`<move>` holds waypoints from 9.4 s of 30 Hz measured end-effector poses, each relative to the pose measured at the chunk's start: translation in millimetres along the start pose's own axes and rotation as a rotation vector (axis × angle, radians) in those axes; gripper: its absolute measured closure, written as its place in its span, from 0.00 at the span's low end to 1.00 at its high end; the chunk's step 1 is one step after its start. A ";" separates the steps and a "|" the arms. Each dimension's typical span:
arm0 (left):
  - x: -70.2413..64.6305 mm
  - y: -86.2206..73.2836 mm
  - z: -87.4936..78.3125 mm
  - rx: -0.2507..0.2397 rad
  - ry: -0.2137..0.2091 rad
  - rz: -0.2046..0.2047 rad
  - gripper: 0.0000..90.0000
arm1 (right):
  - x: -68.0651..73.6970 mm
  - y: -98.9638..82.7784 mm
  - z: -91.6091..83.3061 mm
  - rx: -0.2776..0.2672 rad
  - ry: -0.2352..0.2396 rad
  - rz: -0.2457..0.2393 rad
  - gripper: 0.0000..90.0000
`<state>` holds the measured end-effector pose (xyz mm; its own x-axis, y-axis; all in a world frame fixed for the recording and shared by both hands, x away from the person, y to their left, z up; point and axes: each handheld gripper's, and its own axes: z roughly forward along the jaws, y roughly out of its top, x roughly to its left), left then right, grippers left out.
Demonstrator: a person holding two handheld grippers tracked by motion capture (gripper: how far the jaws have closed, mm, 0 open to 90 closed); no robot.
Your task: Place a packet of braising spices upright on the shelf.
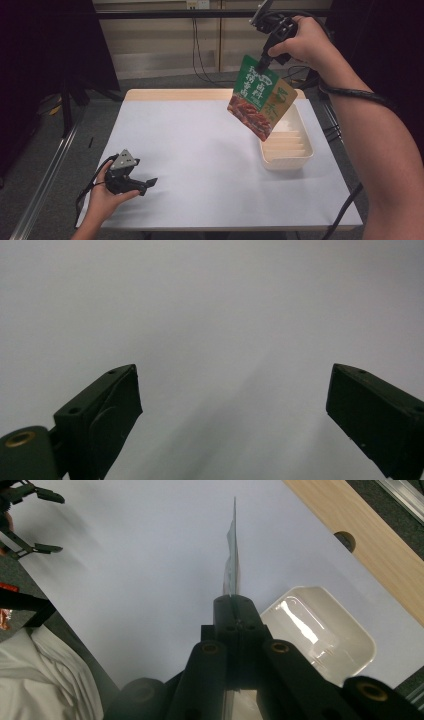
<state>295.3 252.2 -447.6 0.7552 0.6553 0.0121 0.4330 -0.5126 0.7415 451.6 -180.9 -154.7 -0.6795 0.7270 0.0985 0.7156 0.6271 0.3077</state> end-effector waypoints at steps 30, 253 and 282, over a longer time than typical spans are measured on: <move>-0.3 0.0 0.2 -0.006 -0.009 0.008 0.08 | -49.6 -21.3 -6.8 -0.025 -0.041 0.065 1.00; -11.3 1.4 -6.7 -0.019 -0.009 0.025 0.08 | 35.5 -44.5 167.4 0.009 0.031 -0.268 0.22; -12.6 1.0 -6.4 -0.014 -0.013 0.021 0.08 | 70.5 -73.6 229.1 0.006 0.071 -0.338 0.15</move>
<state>283.1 247.0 -442.7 0.7702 0.6375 0.0191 0.4103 -0.5182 0.7504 388.1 -111.8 -387.2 -0.8876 0.4569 0.0579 0.4491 0.8307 0.3289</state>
